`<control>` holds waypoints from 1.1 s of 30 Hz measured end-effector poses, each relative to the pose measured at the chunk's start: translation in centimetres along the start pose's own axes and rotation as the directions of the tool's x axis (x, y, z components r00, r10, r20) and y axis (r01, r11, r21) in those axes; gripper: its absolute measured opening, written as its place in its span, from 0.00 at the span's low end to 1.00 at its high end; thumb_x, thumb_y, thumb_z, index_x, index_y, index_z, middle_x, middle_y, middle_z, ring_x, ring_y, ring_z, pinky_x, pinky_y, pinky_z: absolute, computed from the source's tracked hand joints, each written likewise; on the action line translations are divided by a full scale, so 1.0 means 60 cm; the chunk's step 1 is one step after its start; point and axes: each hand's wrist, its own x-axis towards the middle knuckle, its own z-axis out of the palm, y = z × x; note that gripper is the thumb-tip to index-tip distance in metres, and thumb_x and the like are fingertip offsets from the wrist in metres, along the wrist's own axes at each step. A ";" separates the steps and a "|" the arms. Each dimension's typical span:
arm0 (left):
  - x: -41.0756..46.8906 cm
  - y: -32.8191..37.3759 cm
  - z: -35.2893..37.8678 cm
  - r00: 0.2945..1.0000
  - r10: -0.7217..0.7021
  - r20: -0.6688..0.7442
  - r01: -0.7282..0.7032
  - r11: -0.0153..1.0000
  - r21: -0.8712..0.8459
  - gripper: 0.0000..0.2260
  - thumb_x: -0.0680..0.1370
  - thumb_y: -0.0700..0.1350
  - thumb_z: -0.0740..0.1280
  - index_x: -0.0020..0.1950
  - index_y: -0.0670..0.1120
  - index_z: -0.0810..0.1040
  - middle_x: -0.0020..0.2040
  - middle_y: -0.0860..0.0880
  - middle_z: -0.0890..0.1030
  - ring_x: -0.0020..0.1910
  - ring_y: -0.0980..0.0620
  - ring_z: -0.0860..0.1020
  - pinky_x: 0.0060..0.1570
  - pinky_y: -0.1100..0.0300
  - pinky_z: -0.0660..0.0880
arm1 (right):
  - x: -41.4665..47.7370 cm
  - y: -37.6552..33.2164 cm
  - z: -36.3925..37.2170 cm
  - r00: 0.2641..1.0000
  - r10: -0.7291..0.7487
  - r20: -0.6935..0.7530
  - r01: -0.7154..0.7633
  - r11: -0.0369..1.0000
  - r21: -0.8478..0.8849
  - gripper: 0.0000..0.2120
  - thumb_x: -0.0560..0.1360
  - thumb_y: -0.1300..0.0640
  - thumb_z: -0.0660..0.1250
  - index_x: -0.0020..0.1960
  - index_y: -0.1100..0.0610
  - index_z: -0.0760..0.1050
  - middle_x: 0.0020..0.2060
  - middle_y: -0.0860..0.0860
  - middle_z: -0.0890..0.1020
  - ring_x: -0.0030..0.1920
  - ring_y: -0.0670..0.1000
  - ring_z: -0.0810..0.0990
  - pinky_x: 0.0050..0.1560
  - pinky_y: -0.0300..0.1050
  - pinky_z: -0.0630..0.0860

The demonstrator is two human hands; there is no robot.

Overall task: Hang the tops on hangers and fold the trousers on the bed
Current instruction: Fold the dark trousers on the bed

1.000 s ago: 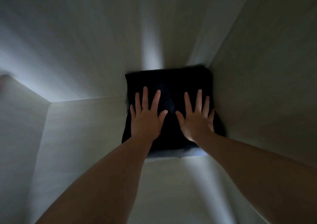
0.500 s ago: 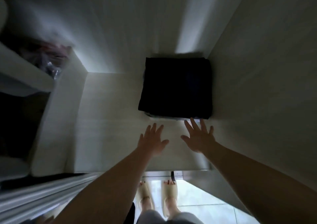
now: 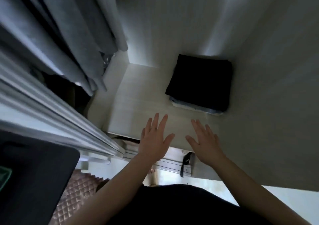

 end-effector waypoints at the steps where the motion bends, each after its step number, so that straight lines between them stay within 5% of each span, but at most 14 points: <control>1: -0.020 0.003 -0.004 0.999 -0.024 -0.025 0.024 1.000 -0.001 0.32 0.82 0.66 0.53 0.82 0.61 0.43 0.83 0.53 0.41 0.82 0.46 0.43 0.78 0.44 0.50 | -0.015 -0.007 -0.002 1.000 -0.025 0.007 0.025 0.999 0.047 0.31 0.83 0.39 0.54 0.81 0.40 0.45 0.82 0.43 0.48 0.81 0.53 0.44 0.79 0.60 0.45; 8: -0.219 0.043 -0.015 0.944 -0.212 -0.252 0.217 0.976 -0.008 0.29 0.82 0.62 0.57 0.81 0.57 0.55 0.83 0.50 0.50 0.82 0.45 0.46 0.79 0.42 0.49 | -0.122 -0.021 0.010 0.938 -0.325 0.118 0.283 0.918 0.278 0.27 0.83 0.46 0.60 0.80 0.43 0.56 0.77 0.46 0.64 0.78 0.51 0.61 0.76 0.54 0.60; 14: -0.422 0.070 0.009 0.781 -0.343 -0.522 0.450 0.889 0.090 0.24 0.80 0.59 0.59 0.76 0.58 0.65 0.81 0.51 0.61 0.82 0.44 0.50 0.77 0.36 0.44 | -0.224 -0.054 0.087 0.799 -0.586 0.137 0.463 0.745 0.480 0.25 0.83 0.52 0.63 0.71 0.28 0.62 0.68 0.27 0.70 0.70 0.32 0.66 0.68 0.33 0.65; 16: -0.488 0.068 0.009 0.726 -0.409 -0.553 0.534 0.842 0.078 0.25 0.79 0.57 0.62 0.76 0.58 0.64 0.81 0.50 0.60 0.82 0.44 0.49 0.77 0.36 0.43 | -0.257 -0.069 0.116 0.749 -0.631 0.202 0.473 0.723 0.504 0.25 0.83 0.53 0.63 0.75 0.33 0.62 0.71 0.32 0.70 0.71 0.32 0.65 0.72 0.39 0.65; 20: -0.606 0.061 0.004 0.586 -0.559 -0.587 0.703 0.711 0.023 0.28 0.79 0.56 0.66 0.78 0.57 0.63 0.81 0.50 0.61 0.81 0.43 0.52 0.79 0.40 0.45 | -0.315 -0.103 0.156 0.647 -0.699 0.304 0.514 0.694 0.504 0.28 0.82 0.51 0.63 0.79 0.41 0.58 0.73 0.38 0.69 0.71 0.31 0.64 0.72 0.40 0.64; 25: -0.705 0.029 -0.007 0.430 -0.647 -0.630 0.818 0.575 -0.031 0.27 0.77 0.56 0.68 0.76 0.57 0.66 0.72 0.54 0.73 0.72 0.47 0.69 0.74 0.46 0.61 | -0.368 -0.154 0.191 0.534 -0.791 0.298 0.614 0.605 0.507 0.33 0.81 0.52 0.65 0.81 0.43 0.53 0.75 0.37 0.62 0.75 0.33 0.58 0.74 0.39 0.59; 30: -0.779 -0.005 0.000 0.283 -0.700 -0.656 0.864 0.483 -0.143 0.21 0.76 0.60 0.69 0.67 0.56 0.75 0.60 0.53 0.81 0.61 0.45 0.77 0.61 0.48 0.71 | -0.414 -0.193 0.221 0.464 -0.839 0.285 0.718 0.545 0.434 0.35 0.80 0.51 0.67 0.80 0.38 0.52 0.80 0.44 0.56 0.79 0.43 0.53 0.75 0.41 0.55; 33: -0.825 -0.020 0.017 0.265 -0.682 -0.682 0.862 0.485 -0.150 0.21 0.76 0.64 0.67 0.66 0.56 0.76 0.60 0.53 0.81 0.60 0.46 0.77 0.59 0.49 0.72 | -0.442 -0.199 0.246 0.465 -0.819 0.336 0.705 0.573 0.419 0.38 0.80 0.51 0.67 0.78 0.31 0.48 0.81 0.45 0.47 0.80 0.46 0.47 0.72 0.40 0.54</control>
